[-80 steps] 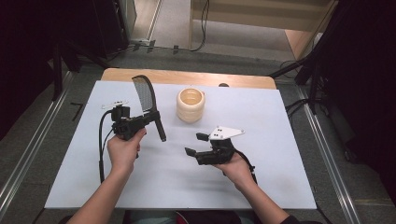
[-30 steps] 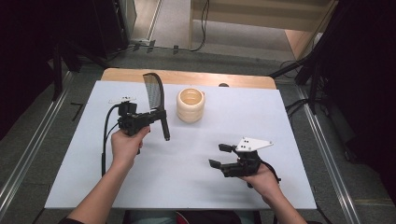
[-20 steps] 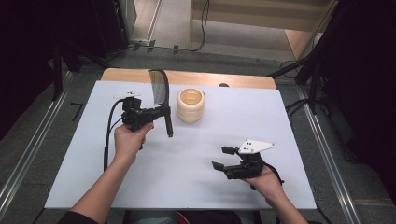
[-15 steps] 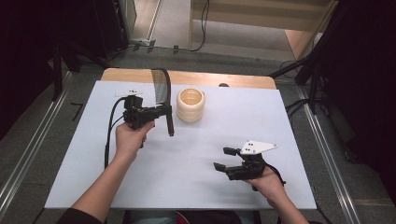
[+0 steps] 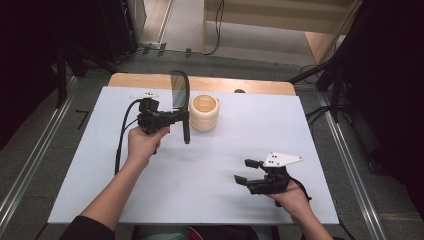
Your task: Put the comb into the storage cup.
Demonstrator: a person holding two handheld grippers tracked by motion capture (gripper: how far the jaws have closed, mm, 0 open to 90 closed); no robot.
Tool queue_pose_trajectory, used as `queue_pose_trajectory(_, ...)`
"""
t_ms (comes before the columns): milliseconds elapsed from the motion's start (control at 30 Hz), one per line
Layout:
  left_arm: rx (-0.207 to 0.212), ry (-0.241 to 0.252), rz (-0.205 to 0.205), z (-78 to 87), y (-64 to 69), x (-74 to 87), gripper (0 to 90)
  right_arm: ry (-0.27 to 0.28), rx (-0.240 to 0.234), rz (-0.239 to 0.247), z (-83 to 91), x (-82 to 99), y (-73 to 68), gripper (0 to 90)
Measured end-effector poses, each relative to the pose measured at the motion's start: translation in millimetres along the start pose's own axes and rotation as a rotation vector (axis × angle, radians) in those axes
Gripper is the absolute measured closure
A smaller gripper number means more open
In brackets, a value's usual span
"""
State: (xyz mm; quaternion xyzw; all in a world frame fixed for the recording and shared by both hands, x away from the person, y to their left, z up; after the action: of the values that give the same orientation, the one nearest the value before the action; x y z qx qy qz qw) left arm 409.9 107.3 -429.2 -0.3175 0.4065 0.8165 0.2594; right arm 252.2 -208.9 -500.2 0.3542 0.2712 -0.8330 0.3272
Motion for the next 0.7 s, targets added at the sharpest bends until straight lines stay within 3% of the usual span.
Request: queue_pose_trajectory(700,0.025,-0.009,-0.029,-7.2,1.8,-16.9,73.2,-0.004,0.022,-0.040,14.9,14.2,9.1,25.3)
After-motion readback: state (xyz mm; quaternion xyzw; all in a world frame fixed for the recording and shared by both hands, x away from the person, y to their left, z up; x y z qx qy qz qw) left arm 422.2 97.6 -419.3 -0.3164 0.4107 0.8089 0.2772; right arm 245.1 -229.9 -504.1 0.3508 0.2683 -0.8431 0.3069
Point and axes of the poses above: each handheld gripper's, and its own axes: z roughly backward along the jaws, x roughly out of its underside, y roughly to its right, the point moved 3 cm from there along -z, roughly forward along the jaws, and after that the axes turned 6 degrees about -y, right-handed, at the moved point
